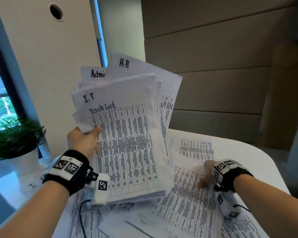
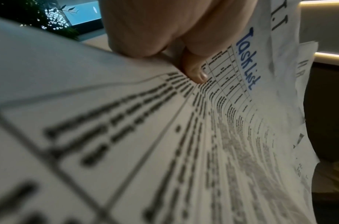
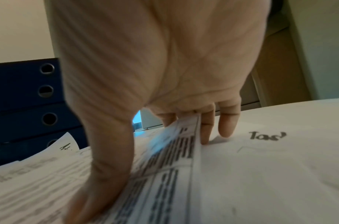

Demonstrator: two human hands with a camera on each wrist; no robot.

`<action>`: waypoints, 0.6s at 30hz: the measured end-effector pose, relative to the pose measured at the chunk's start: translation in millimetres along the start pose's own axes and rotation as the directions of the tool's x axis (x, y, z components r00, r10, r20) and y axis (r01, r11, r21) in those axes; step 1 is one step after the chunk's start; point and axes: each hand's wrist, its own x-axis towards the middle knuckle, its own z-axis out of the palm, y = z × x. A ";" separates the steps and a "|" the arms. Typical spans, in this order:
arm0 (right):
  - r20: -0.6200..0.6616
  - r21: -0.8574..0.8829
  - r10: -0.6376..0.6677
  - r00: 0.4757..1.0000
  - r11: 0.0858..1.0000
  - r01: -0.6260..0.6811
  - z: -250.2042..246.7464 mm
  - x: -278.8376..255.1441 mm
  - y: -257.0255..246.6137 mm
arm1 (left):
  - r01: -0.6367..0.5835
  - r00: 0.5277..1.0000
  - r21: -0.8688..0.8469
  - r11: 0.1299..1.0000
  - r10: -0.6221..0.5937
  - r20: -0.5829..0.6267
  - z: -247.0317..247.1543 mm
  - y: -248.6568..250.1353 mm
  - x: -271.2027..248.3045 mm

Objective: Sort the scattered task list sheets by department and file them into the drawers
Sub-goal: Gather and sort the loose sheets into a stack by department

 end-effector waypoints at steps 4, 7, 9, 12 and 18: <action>-0.067 0.160 -0.015 0.998 0.987 0.026 -7.7 -5.2 1.8 | 0.013 1.000 0.011 1.000 -0.013 0.009 -4.4 -10.9 3.0; -0.148 0.256 -0.016 0.989 0.965 0.054 -19.2 -6.4 8.8 | 0.014 0.999 0.065 0.998 -0.017 0.043 -12.9 -16.6 6.2; -0.201 0.372 -0.004 0.980 0.925 0.080 -28.2 -6.2 16.9 | 0.007 0.998 0.099 0.995 -0.012 0.055 -19.6 -17.5 6.3; -0.344 0.532 0.018 0.939 0.828 0.179 -45.6 -8.1 30.1 | 0.001 0.996 0.121 0.993 -0.012 0.089 -27.7 -19.8 7.8; -0.516 0.684 0.058 0.855 0.628 0.371 -84.8 -21.5 43.5 | 0.057 0.993 0.101 0.993 -0.067 0.094 -41.5 -25.1 14.4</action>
